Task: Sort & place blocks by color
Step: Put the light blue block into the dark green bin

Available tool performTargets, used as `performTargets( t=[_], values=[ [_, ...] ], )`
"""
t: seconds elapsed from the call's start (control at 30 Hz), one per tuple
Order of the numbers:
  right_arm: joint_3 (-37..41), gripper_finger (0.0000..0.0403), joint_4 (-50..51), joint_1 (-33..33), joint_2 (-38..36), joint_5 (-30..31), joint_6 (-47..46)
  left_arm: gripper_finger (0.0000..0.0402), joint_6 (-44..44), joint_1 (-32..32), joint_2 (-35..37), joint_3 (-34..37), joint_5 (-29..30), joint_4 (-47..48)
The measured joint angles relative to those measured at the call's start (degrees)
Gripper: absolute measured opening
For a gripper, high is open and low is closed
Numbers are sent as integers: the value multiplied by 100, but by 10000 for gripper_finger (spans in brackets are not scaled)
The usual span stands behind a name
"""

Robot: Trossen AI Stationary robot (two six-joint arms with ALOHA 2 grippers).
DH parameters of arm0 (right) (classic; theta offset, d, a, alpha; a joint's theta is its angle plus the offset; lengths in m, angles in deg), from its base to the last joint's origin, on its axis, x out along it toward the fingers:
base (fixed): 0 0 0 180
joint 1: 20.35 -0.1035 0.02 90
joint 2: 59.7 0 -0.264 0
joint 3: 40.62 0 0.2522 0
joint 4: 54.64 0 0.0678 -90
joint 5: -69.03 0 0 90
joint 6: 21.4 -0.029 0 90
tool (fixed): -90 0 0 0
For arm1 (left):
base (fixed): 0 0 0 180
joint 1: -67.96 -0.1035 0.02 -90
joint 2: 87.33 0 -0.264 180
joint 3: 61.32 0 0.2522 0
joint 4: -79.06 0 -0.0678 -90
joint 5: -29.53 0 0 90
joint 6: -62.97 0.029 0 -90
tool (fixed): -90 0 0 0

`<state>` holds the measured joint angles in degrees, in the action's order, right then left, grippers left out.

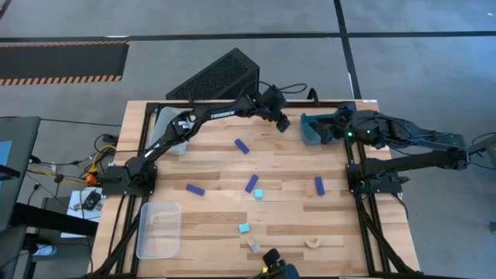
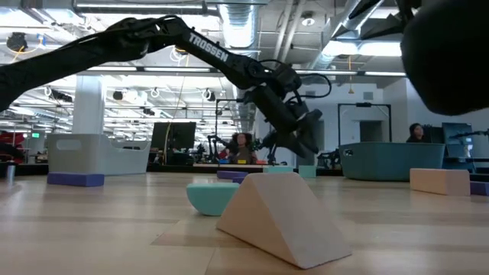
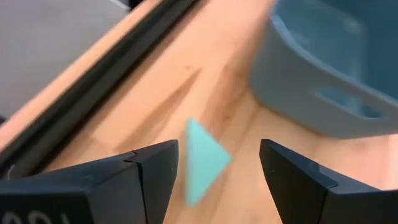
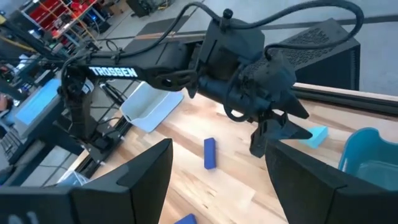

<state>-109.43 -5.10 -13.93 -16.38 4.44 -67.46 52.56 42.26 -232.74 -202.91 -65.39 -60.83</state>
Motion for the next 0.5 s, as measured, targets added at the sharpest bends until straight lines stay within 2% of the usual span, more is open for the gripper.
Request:
performTargets(
  t=[0.13, 0.27, 0.5],
  values=[
    [2, 281, -145, 88, 33, -2, -4, 213, -2, 109, -69, -8, 781, -97],
    [2, 281, -268, 128, 98, 0, -4, 213, -198, 179, -216, -2, 865, -54],
    [4, 281, -281, 127, 204, -2, -2, 213, 171, 279, -243, -61, 1018, -67]
  ],
)
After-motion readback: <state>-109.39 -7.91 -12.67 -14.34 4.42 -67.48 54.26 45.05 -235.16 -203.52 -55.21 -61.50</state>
